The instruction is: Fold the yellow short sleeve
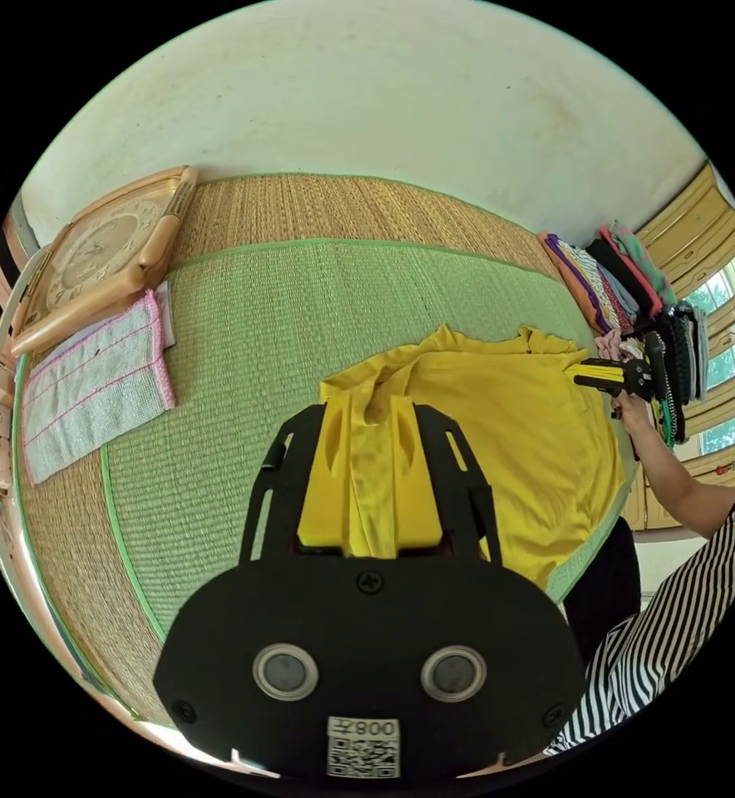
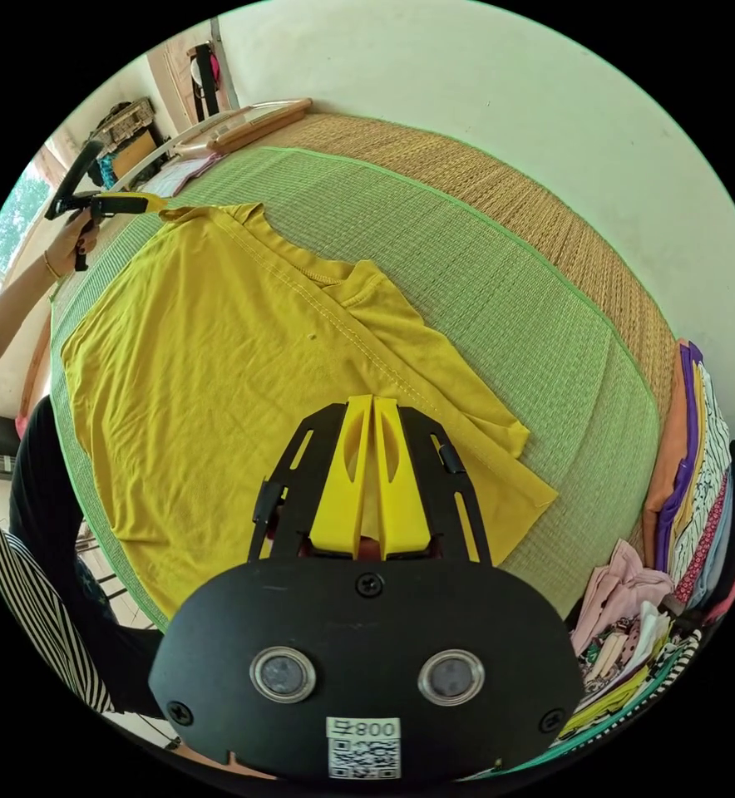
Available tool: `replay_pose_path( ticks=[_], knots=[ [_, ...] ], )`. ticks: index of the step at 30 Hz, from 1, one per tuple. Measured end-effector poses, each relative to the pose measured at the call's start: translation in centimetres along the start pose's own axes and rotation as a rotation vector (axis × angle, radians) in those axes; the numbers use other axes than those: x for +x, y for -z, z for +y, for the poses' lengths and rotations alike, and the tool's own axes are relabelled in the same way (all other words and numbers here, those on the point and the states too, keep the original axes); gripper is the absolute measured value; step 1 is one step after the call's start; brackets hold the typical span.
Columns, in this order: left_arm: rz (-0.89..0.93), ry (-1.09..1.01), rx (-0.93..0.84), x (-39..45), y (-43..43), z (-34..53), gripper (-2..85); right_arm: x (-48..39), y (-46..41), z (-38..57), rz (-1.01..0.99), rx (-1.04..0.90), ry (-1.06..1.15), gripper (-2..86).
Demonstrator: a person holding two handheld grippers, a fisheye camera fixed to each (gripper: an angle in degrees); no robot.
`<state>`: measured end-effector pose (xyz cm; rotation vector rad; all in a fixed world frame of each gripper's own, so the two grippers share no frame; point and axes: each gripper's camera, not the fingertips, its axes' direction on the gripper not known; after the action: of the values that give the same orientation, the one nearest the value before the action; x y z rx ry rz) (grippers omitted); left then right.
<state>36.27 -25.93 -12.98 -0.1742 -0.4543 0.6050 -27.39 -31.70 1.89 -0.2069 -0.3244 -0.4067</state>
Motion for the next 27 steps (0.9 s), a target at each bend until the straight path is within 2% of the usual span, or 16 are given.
replay_pose_path(
  ticks=[4, 7, 12, 20, 24, 27],
  knots=[
    [-0.1, -0.025, -0.055, 0.0, -1.7, 1.2, 8.1, 1.2, -0.4, 0.6, -0.023, 0.0, -0.01, 0.2],
    [-0.196, 0.052, -0.057, -1.1, -3.0, 1.2, 4.1, 2.2, -0.7, 1.2, -0.041, 0.002, -0.022, 0.2],
    [-0.122, 0.193, 0.023, -3.9, -3.6, 1.1, 0.9, 3.7, -1.0, 2.6, -0.063, 0.02, -0.046, 0.2],
    [0.04, 0.079, 0.116, -1.7, -5.4, 5.1, 0.4, 7.2, -1.3, 6.5, -0.129, 0.088, -0.135, 0.2],
    [-0.022, 0.038, 0.098, -1.2, -6.8, 6.4, 0.3, 8.1, -2.1, 8.2, -0.145, 0.101, -0.146, 0.2],
    [-0.07, 0.04, -0.001, -1.7, -9.0, 5.8, 0.3, 8.6, -2.9, 9.1, -0.157, 0.101, -0.15, 0.2]
  ],
)
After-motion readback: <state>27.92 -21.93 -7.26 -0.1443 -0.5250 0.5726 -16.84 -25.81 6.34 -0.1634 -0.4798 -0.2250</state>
